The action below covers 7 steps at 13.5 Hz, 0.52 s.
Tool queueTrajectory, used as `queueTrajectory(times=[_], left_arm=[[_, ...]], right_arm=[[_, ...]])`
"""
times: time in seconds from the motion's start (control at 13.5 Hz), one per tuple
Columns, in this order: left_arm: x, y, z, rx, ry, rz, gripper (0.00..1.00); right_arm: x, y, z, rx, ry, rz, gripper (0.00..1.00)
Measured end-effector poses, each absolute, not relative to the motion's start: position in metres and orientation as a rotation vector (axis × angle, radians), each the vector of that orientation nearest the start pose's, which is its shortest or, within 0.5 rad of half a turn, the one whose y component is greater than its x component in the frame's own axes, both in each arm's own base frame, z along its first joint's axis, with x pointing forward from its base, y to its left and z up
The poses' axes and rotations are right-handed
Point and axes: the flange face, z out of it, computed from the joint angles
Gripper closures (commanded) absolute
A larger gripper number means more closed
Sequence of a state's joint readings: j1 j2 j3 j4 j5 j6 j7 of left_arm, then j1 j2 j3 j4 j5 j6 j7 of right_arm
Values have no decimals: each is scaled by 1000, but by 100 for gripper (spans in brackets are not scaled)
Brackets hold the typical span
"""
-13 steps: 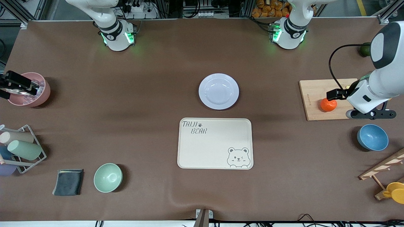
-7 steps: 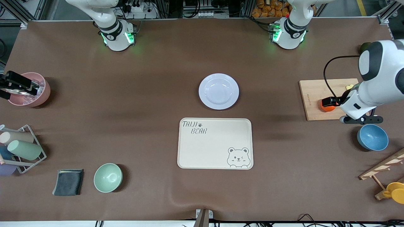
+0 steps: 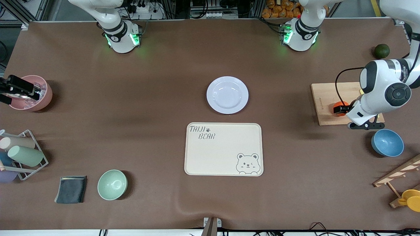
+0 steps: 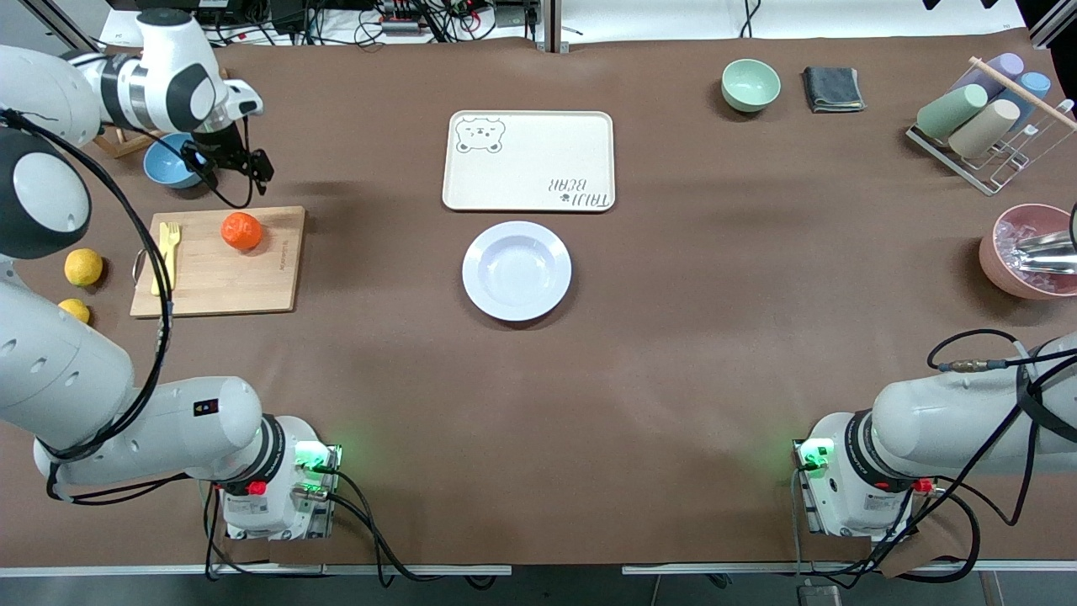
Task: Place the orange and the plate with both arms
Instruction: 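Close the left gripper around the orange and lift it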
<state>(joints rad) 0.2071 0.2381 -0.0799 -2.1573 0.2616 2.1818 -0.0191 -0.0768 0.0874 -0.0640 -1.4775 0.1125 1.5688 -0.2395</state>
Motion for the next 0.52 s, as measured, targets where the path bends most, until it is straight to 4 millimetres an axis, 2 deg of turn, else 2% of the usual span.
queueTrajectory(times=[0.52], left_arm=[[518, 72, 241, -2923, 141, 341, 0]], right_arm=[[580, -66, 616, -3035, -158, -28, 0]])
